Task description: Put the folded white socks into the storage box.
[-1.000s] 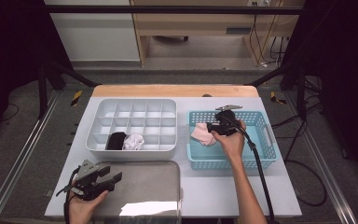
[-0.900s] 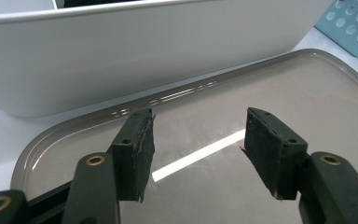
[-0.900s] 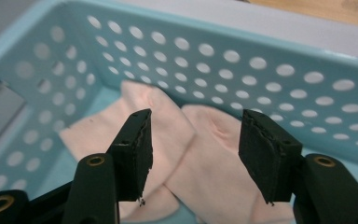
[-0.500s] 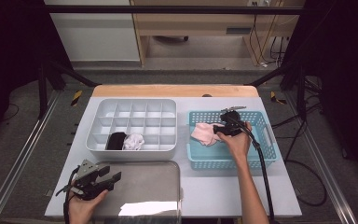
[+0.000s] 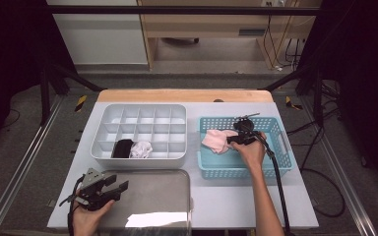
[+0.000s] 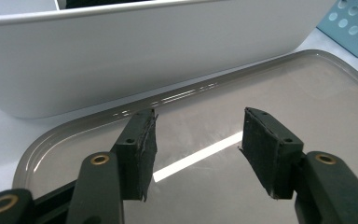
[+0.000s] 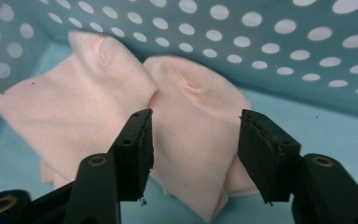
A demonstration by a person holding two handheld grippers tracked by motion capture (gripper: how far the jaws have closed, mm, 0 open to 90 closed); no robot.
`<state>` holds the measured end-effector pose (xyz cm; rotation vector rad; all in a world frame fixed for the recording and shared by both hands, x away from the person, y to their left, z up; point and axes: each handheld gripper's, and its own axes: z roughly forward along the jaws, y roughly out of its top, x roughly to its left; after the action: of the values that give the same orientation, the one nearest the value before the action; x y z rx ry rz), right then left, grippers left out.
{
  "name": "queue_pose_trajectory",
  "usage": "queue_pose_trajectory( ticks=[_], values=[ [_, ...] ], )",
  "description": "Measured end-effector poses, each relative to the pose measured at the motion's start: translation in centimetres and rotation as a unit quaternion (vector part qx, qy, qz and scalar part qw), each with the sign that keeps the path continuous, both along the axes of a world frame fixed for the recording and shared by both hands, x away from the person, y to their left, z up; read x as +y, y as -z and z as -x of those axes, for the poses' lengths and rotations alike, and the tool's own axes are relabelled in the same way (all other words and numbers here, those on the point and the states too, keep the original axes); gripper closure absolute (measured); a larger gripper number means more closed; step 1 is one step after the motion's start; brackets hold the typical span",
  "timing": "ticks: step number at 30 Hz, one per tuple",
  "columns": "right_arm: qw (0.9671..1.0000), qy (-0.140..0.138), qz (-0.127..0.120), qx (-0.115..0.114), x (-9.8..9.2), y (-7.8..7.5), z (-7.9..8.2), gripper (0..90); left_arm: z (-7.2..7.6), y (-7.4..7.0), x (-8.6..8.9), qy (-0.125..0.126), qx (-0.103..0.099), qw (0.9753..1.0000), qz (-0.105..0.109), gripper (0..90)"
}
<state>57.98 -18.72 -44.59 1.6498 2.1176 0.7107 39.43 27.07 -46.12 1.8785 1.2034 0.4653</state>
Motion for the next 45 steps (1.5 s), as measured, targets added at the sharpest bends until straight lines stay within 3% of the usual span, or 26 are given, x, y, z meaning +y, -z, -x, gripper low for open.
queue_pose_trajectory(
  ticks=[7,21,26,33,45],
  values=[
    [0.9998,0.001,0.015,0.016,0.3,0.4,-0.2,56.7,0.1,-0.1,0.1,-0.002,-0.004,1.0000,0.001,44.7],
    [0.9989,0.009,-0.019,0.043,0.0,0.3,-0.1,85.0,0.1,-0.1,0.1,-0.003,-0.002,1.0000,0.001,45.0],
    [0.9994,0.011,-0.026,0.019,-0.3,-0.3,0.2,87.1,0.1,0.0,0.0,-0.001,-0.001,1.0000,0.000,44.8],
    [0.9986,0.010,-0.043,-0.029,-0.7,-2.5,1.1,87.4,0.0,0.0,0.0,-0.003,0.000,1.0000,0.001,44.3],
    [0.9932,-0.015,-0.072,-0.090,-2.0,-6.4,4.3,87.4,0.2,-0.3,0.1,-0.003,0.002,1.0000,0.006,44.2]
  ],
)
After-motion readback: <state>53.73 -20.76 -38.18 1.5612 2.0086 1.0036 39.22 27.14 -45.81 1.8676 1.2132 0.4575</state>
